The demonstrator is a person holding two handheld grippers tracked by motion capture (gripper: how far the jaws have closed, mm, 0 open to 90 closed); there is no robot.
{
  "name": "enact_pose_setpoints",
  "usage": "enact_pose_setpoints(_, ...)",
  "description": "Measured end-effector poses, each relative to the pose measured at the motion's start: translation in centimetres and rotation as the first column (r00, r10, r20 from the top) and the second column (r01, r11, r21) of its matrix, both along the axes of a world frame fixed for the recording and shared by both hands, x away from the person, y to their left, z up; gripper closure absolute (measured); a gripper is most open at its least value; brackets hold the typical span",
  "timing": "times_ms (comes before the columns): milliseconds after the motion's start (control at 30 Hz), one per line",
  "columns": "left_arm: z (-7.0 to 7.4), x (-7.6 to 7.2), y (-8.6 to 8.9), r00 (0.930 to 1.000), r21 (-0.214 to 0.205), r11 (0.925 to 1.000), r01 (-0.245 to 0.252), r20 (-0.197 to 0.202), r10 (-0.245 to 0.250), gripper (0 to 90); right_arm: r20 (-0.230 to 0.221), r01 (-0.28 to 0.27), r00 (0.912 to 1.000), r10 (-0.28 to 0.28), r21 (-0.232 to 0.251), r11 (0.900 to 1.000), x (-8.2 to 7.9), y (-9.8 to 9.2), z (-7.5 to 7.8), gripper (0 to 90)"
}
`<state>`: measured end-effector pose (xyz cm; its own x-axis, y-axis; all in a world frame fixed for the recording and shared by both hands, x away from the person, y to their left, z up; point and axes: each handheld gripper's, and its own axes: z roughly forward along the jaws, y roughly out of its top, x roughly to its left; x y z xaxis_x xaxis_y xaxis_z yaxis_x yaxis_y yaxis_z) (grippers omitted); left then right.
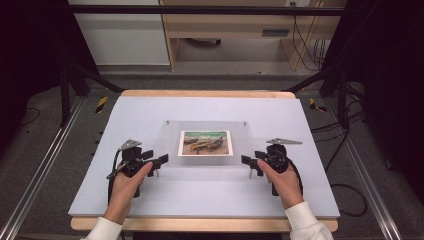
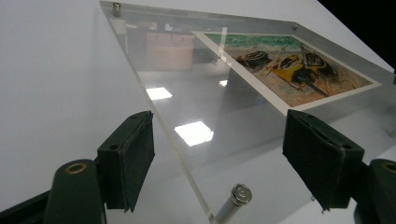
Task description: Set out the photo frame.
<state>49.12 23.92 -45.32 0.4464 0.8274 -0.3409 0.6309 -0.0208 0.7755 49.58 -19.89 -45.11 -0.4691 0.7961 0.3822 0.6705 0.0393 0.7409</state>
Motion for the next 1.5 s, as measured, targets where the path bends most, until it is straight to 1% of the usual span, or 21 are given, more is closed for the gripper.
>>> enact_pose_setpoints(100,-0.1,0.1,-0.1,0.9998,-0.02,0.9998,0.007,-0.017,-0.007,23.4,-0.009,0.003,1.0,-0.003,0.004,1.0,0.0,0.0,0.0,29.4)
enact_pose_setpoints(200,-0.2,0.1,0.0,0.9997,-0.029,0.9996,0.005,-0.024,-0.005,23.4,-0.018,0.005,0.9998,-0.004,0.021,0.9998,0.0,-0.1,-0.1,28.9)
enact_pose_setpoints(267,-0.2,0.1,0.1,0.9996,-0.039,0.9992,0.004,-0.028,-0.005,23.4,-0.032,0.009,0.9995,-0.008,0.033,0.9994,0.1,-0.1,-0.2,28.6)
enact_pose_setpoints(400,-0.3,0.2,0.1,0.9993,-0.046,0.9989,0.006,-0.037,-0.008,23.2,-0.041,0.009,0.9991,-0.008,0.042,0.9991,0.2,-0.1,-0.3,27.9)
enact_pose_setpoints(500,-0.4,0.3,0.3,0.9984,-0.071,0.9974,0.007,-0.055,-0.011,22.9,-0.048,0.014,0.9988,-0.011,0.05,0.9987,0.2,-0.2,-0.3,27.9)
enact_pose_setpoints(533,-0.5,0.3,0.4,0.9984,-0.073,0.9973,0.007,-0.055,-0.011,23.2,-0.055,0.017,0.9984,-0.014,0.053,0.9984,0.2,-0.2,-0.3,27.9)
enact_pose_setpoints(700,-0.5,0.4,0.4,0.9982,-0.08,0.9968,0.009,-0.058,-0.014,23.4,-0.057,0.017,0.9983,-0.013,0.06,0.9981,0.1,-0.2,-0.4,27.9)
enact_pose_setpoints(767,-0.6,0.5,0.4,0.9972,-0.097,0.9951,0.022,-0.07,-0.029,23.6,-0.065,0.02,0.9977,-0.016,0.064,0.9977,0.1,-0.2,-0.4,27.8)
enact_pose_setpoints(900,-0.6,0.5,0.3,0.9973,-0.095,0.9954,0.016,-0.07,-0.023,23.4,-0.081,0.021,0.9966,-0.015,0.078,0.9967,0.1,-0.3,-0.4,27.6)
enact_pose_setpoints(933,-0.6,0.5,0.3,0.9973,-0.094,0.9954,0.017,-0.069,-0.023,23.4,-0.084,0.021,0.9963,-0.014,0.085,0.9961,0.2,-0.3,-0.5,27.7)
enact_pose_setpoints(1000,-0.6,0.5,0.4,0.9974,-0.095,0.9954,0.018,-0.068,-0.025,23.4,-0.103,0.004,0.9947,0.007,0.109,0.994,0.3,-0.2,-0.6,27.3)
enact_pose_setpoints(1033,-0.6,0.5,0.4,0.9974,-0.095,0.9953,0.019,-0.067,-0.026,23.6,-0.109,0.006,0.994,0.006,0.114,0.9934,0.3,-0.2,-0.7,27.3)
enact_pose_setpoints(1100,-0.6,0.5,0.4,0.9973,-0.094,0.9953,0.022,-0.067,-0.029,23.7,-0.108,0.018,0.9941,-0.007,0.103,0.9945,0.3,-0.1,-0.6,27.4)
enact_pose_setpoints(1267,-0.6,0.7,0.6,0.9966,-0.098,0.9945,0.036,-0.07,-0.043,24.5,-0.109,0.02,0.9941,-0.008,0.108,0.9939,0.5,-0.1,-0.7,28.5)
enact_pose_setpoints(1400,-0.6,0.9,1.1,0.9949,-0.11,0.9928,0.047,-0.084,-0.057,28.7,-0.107,0.013,0.9943,-0.001,0.111,0.9938,0.8,-0.2,-0.7,29.7)
enact_pose_setpoints(1467,-0.6,1.0,1.1,0.995,-0.114,0.9924,0.046,-0.083,-0.056,29.8,-0.108,0.011,0.9941,0.001,0.115,0.9933,0.9,-0.2,-0.7,30.2)
enact_pose_setpoints(1500,-0.5,1.1,1.1,0.9952,-0.113,0.9926,0.045,-0.081,-0.054,30.3,-0.102,0.013,0.9948,-0.002,0.11,0.9938,0.9,-0.3,-0.7,30.3)
